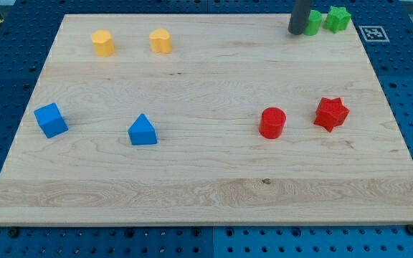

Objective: Push the green circle into the left side of the green star

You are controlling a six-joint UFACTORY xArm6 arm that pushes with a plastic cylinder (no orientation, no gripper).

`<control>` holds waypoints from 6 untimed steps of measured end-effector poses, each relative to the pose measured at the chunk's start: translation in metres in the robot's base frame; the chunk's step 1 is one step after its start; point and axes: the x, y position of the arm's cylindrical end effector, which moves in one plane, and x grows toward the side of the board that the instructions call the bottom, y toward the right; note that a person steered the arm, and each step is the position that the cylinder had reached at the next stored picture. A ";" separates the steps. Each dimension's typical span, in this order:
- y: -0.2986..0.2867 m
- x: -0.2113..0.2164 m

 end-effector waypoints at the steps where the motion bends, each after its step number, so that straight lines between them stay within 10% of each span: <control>1: -0.004 -0.009; 6: 0.002 -0.022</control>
